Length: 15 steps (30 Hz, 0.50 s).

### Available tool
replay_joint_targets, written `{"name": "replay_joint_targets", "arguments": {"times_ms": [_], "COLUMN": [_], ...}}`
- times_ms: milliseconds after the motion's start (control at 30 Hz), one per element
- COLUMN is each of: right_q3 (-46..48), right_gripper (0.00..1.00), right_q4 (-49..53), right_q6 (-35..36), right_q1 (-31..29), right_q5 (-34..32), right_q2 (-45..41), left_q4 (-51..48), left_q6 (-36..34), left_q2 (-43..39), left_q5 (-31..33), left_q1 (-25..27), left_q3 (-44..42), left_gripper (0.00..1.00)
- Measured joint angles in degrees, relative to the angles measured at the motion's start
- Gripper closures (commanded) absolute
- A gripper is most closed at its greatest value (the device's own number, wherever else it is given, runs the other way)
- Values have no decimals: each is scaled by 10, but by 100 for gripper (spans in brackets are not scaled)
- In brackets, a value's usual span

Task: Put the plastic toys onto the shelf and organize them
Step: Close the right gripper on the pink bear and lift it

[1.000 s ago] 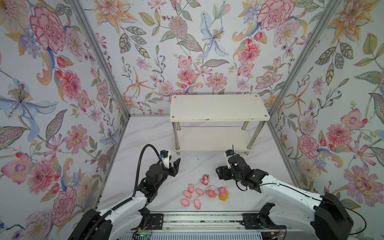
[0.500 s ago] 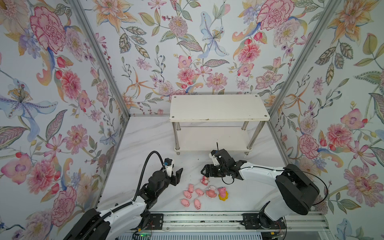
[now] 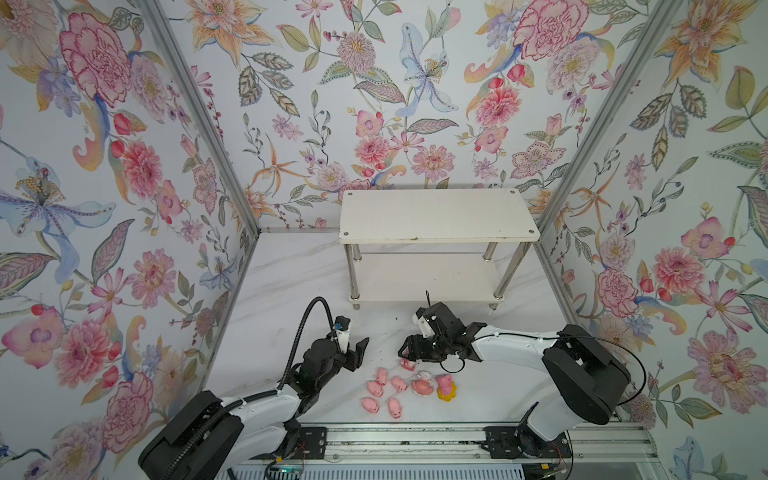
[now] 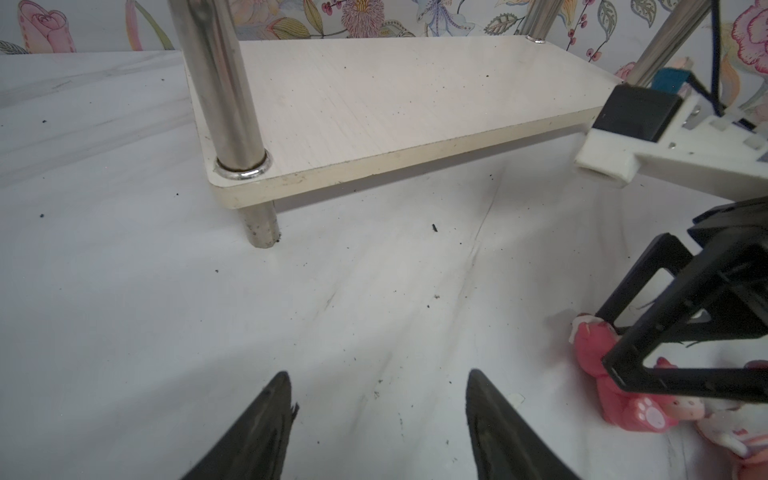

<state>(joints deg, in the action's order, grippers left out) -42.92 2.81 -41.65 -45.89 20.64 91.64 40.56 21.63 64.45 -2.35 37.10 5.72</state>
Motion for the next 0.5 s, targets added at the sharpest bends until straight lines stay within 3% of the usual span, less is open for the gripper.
{"name": "replay_joint_targets", "arguments": {"times_ms": [500], "right_q3": [-55], "right_gripper": [72], "right_q4": [9], "right_q6": [5], "right_q1": [-7], "right_q5": [-23], "right_q2": [45], "left_q4": [24], "left_q6": [-2], "left_q2": [10], "left_q5": [-4], "left_q1": [0], "left_q3": [0], "left_gripper": [31]}}
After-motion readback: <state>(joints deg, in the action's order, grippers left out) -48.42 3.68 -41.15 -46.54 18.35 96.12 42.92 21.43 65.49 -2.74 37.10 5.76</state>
